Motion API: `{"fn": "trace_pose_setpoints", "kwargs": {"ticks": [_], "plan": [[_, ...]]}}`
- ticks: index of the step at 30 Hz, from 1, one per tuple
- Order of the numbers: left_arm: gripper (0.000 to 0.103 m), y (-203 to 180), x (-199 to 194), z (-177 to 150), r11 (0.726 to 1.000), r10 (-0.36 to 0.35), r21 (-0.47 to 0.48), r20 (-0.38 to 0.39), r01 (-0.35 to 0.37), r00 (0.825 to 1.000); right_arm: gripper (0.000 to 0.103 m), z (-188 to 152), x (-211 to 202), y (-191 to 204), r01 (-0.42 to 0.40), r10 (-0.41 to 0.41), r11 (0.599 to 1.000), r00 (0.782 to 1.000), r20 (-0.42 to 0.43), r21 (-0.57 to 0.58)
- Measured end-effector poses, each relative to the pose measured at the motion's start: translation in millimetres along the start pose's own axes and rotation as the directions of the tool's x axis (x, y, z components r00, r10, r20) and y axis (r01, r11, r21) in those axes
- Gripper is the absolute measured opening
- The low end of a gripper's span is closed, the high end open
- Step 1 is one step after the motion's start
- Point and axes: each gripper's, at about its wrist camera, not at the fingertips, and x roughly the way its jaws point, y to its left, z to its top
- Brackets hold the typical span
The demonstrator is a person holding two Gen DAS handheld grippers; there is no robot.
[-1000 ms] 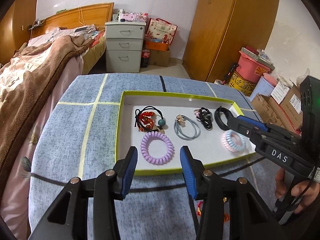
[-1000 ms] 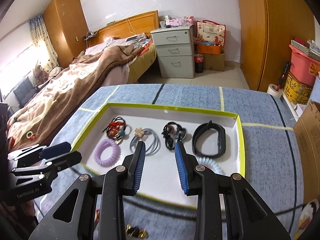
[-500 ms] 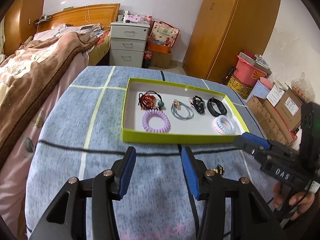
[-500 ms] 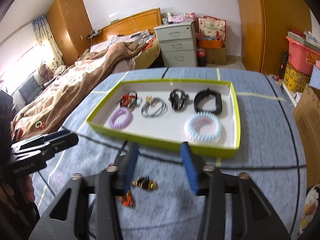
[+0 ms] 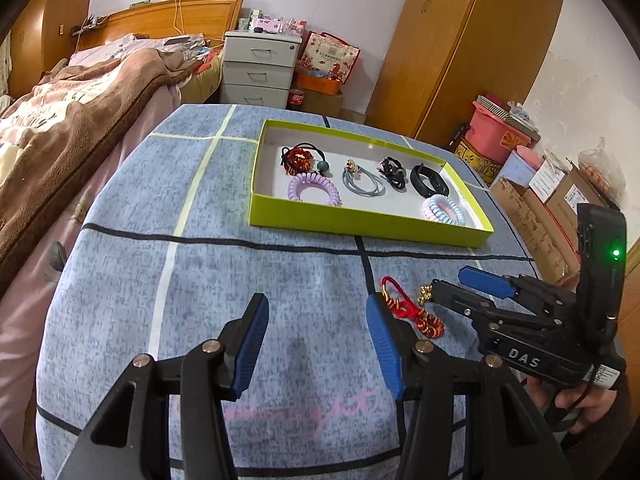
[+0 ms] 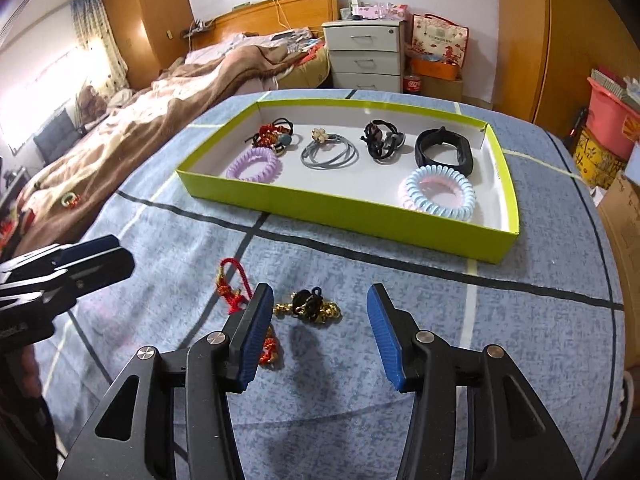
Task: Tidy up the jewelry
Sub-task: 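Grasp the black-and-gold hair clip with the right tool, then grasp the red knotted charm with the left tool while the right tool holds the clip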
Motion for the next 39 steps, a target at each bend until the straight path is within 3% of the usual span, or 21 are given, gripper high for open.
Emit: {"fn": "trace_pose_setpoints", "kwargs": {"ticks": [12,16,23,39], "plan": [[0.053,0,-1,-9,1.0,0.008,-0.011,-0.017,-0.009,1.0,0.049,-5,11,6,0.014,-0.015,1.0,0.999,-0.032,-0.026],[0.053,-4,0,-9,1.0,0.018,-0.007,-0.022,-0.018,1.0,0.033,-7,10,8,0.019,-0.02,0.999,0.999,-0.027,-0.039],[0.053,-12,2,-9,1.0,0.026,0.004,-0.034,-0.026,0.999,0.025,-8,8,2,0.017,-0.017,0.999,1.0,-0.02,-0.03],[0.059,-72,32,-10,0.997,-0.033,0.061,-0.076,0.038,0.997,0.024,-21,-27,-33,0.036,-0.039,0.996,0.999,0.031,0.081]]}}
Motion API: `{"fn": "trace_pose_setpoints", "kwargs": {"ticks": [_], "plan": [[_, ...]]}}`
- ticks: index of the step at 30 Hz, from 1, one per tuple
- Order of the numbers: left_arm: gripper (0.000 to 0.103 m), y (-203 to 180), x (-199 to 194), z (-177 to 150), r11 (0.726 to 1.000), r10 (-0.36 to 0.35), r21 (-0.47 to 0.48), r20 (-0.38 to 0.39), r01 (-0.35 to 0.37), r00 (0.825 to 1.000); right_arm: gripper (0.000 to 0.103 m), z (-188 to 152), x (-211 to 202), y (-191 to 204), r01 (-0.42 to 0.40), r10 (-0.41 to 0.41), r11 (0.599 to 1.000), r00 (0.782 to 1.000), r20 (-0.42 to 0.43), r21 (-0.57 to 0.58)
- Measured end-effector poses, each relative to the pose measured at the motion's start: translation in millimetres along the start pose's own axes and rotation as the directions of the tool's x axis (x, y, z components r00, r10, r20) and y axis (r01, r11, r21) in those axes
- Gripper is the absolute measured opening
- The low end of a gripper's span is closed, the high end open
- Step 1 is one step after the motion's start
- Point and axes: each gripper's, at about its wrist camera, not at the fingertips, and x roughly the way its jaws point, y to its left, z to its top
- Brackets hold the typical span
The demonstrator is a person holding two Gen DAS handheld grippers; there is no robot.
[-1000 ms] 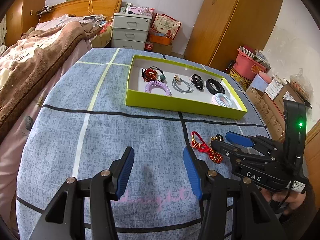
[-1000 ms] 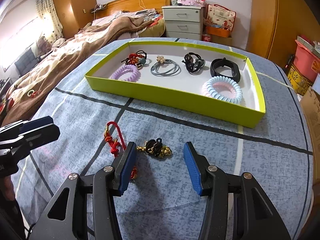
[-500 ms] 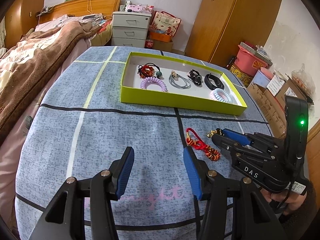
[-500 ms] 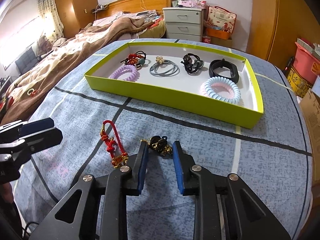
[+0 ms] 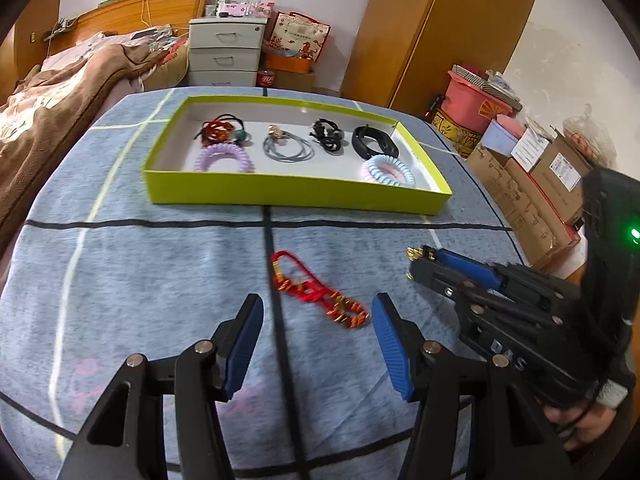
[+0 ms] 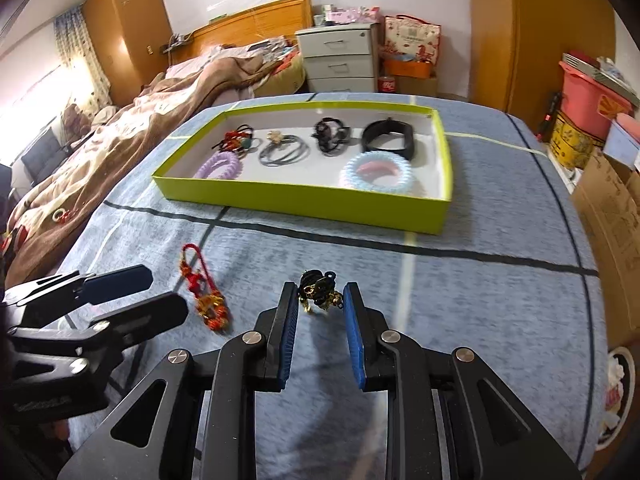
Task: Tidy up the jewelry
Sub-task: 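Grasp the red knotted charm with the left tool while the right tool holds the clip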
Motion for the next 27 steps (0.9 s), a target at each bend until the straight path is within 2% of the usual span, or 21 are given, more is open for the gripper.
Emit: {"fn": "trace_pose_setpoints", "kwargs": {"ticks": [4,8,9,11,12,14,17,22,25,27], "plan": [[0.059,-11,12,1,0.999,0.042,0.018,-0.016,-0.042,0.999,0.024,-3,-6,-11,0.014,-0.014,1.0,1.0,0.003,0.023],[0.059,-16,24,-1,0.998,0.053,0.025,-0.044,-0.052,0.998,0.024,-5,-8,-16,0.011,-0.011,0.999,1.0,0.004,0.041],[0.059,-18,23,-2,0.997,0.07,0.038,-0.034,-0.069,0.997,0.024,-5,-8,-15,0.009,-0.009,0.999,1.0,0.004,0.043],[0.059,-26,23,-4,0.977,0.186,0.108,-0.016,-0.184,0.982,0.024,-5,-8,-15,0.007,-0.007,0.999,1.0,0.006,0.041],[0.059,-25,24,-5,0.971,0.212,0.122,-0.025,-0.207,0.977,0.024,-5,-8,-14,0.005,-0.005,0.999,1.0,0.006,0.04],[0.059,-18,22,-7,0.975,0.201,0.105,-0.038,-0.196,0.979,0.024,-5,-8,-13,0.003,-0.003,0.999,1.0,0.008,0.038],[0.059,-8,15,-10,0.966,0.248,0.088,-0.023,-0.245,0.969,0.024,-6,-7,-13,-0.002,0.001,0.999,1.0,0.006,0.039],[0.059,6,8,-10,0.975,0.222,0.035,-0.013,-0.221,0.975,0.024,-6,-8,-11,0.0,0.0,0.999,1.0,0.011,0.036],[0.059,2,14,-7,0.989,0.143,0.052,-0.025,-0.142,0.989,0.024,-7,-8,-12,0.0,-0.001,0.999,1.0,0.01,0.042],[0.059,-1,15,-5,0.988,0.142,0.068,-0.012,-0.141,0.99,0.024,-7,-8,-12,0.002,-0.002,0.999,1.0,0.011,0.046]]}}
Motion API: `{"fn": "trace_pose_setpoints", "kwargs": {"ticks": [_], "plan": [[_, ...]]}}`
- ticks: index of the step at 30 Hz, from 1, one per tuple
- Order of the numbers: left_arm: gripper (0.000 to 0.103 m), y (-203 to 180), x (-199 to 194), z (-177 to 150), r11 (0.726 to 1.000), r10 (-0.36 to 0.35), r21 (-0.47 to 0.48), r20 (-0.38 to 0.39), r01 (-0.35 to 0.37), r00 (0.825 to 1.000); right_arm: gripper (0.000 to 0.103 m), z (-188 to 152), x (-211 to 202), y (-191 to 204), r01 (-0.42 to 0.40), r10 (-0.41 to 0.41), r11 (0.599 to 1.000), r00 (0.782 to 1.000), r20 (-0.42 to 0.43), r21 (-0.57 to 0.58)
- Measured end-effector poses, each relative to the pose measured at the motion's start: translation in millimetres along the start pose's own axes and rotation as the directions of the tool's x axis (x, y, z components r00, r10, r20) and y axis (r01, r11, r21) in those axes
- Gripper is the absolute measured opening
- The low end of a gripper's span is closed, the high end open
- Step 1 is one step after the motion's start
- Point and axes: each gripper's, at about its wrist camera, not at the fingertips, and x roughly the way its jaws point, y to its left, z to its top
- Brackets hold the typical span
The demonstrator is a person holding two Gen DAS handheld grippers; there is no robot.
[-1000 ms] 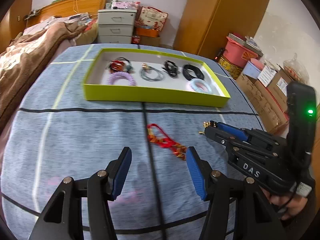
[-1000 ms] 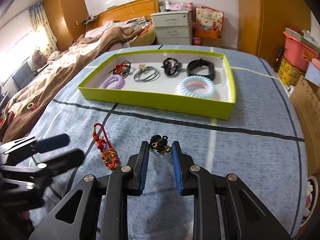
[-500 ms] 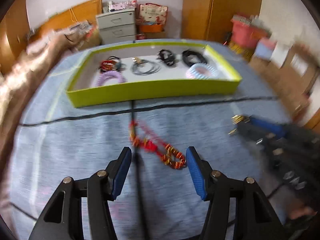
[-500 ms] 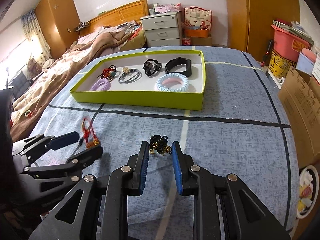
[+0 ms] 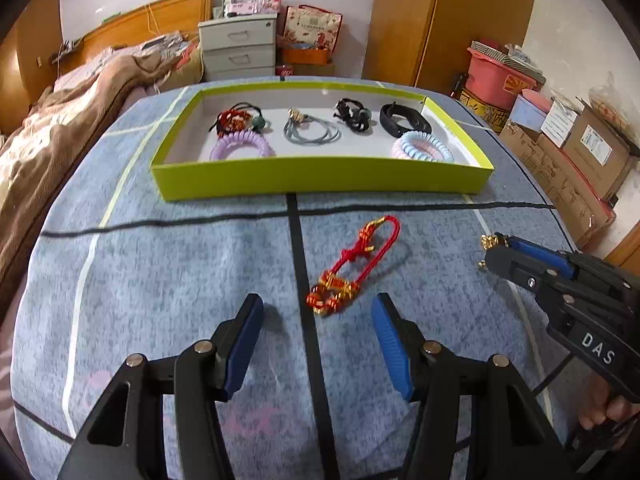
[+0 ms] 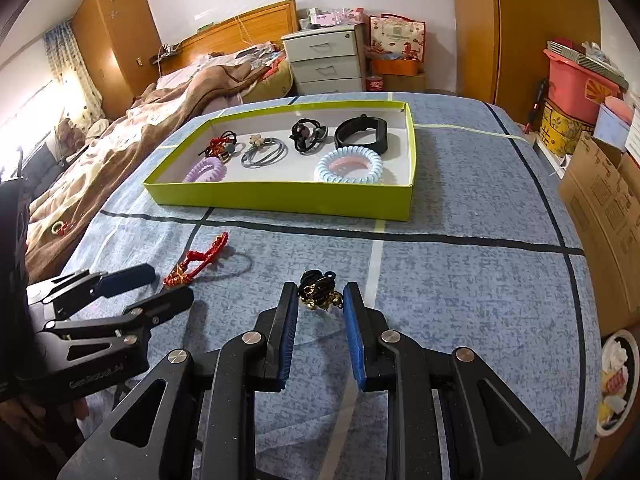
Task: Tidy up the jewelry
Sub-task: 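Grasp the red knotted charm with the left tool while the right tool holds the clip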
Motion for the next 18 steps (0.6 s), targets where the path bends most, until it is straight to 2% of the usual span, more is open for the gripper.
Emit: {"fn": "trace_pose_setpoints", "kwargs": {"ticks": [4,11,14,16,18], "plan": [[0.059,-1.0,6.7,7.2,0.999,-0.045,0.025,-0.008,0.045,0.999,0.024,-0.2,1.0,-0.4,0.004,-0.004,1.0,1.0,-0.006,0.003],[0.058,-2.5,9.9,8.5,0.999,-0.027,0.045,0.012,0.027,1.0,0.024,-0.9,1.2,1.9,0.006,-0.006,1.0,1.0,-0.007,0.001],[0.048,-1.9,8.7,8.7,0.998,-0.039,0.049,0.012,0.038,0.999,0.024,-1.0,1.3,2.5,0.007,-0.007,1.0,1.0,-0.009,0.004],[0.036,-2.7,9.1,9.8,0.998,-0.042,0.055,0.01,0.041,0.999,0.024,-1.2,1.7,3.0,0.008,-0.008,1.0,1.0,-0.009,0.003],[0.032,-4.2,9.2,10.1,0.997,-0.044,0.064,0.01,0.043,0.999,0.024,-1.2,1.8,2.4,0.007,-0.007,1.0,1.0,-0.012,0.005]]}}
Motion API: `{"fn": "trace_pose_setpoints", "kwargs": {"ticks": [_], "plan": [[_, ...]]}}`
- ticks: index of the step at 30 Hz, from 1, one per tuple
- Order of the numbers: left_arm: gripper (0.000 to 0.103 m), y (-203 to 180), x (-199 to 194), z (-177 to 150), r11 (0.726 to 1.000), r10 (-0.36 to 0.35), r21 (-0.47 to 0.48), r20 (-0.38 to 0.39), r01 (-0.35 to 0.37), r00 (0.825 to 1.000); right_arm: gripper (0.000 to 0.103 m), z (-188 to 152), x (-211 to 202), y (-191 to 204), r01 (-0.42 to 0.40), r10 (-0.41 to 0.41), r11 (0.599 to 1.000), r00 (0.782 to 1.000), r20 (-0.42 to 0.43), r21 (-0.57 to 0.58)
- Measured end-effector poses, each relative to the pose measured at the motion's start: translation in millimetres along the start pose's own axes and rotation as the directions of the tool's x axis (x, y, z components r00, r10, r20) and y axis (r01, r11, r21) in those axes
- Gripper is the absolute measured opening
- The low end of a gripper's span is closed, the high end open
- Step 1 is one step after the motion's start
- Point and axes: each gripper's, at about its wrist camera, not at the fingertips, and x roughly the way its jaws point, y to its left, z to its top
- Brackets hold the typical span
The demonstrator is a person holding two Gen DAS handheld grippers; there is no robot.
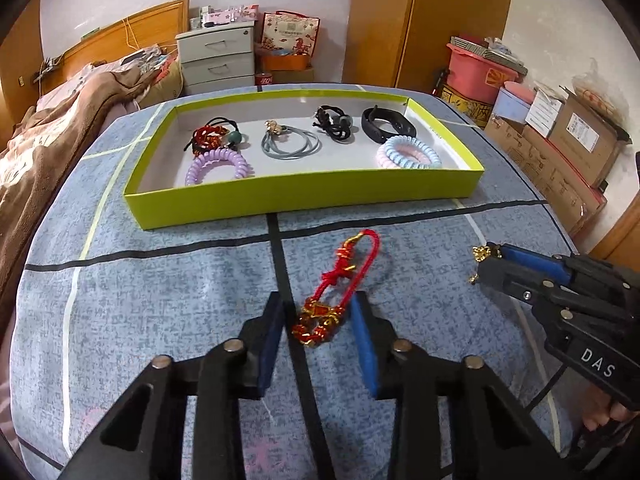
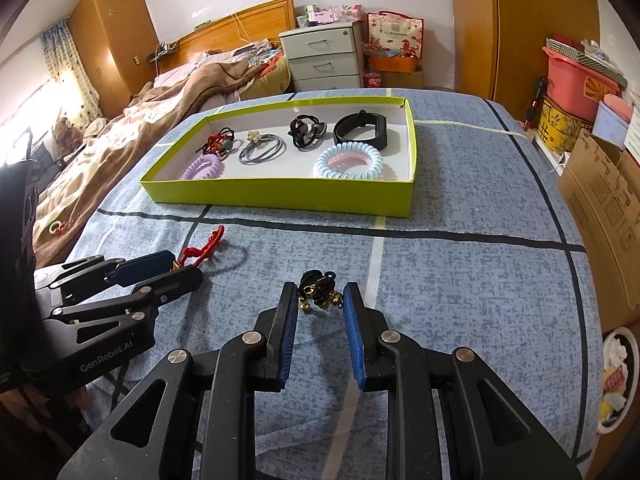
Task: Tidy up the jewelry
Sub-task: 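Grasp the red knotted charm with the left tool while the right tool holds the clip, then carry the red charm and gold clip over the green lid with both tools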
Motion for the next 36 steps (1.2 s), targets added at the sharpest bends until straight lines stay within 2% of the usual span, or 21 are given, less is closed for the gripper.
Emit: {"fn": "trace_pose_setpoints", "kwargs": {"ticks": [2,3,12,24,36], "plan": [[0.025,0,0,1,1.0,0.003,0.006,0.002,-0.003,1.0,0.024,0,0,0,0.003,-0.003,1.0,1.0,-0.002,0.001],[0.017,1,0,1,1.0,-0.001,-0.002,0.002,0.001,1.0,0.024,0,0,0,0.004,-0.004,1.0,1.0,-0.002,0.002],[0.017,4,-3,1,1.0,-0.014,-0.015,0.01,0.014,1.0,0.024,1,0,-3,0.013,-0.013,1.0,1.0,-0.001,0.014],[0.017,9,-20,8,0.999,-0.028,-0.038,0.06,0.03,0.998,0.024,2,-6,-1,0.008,-0.008,1.0,1.0,0.016,0.027],[0.017,22,-37,30,0.999,-0.017,-0.037,0.119,0.021,0.993,0.024,25,-18,4,-0.009,0.007,0.999,0.996,0.086,0.031]]}}
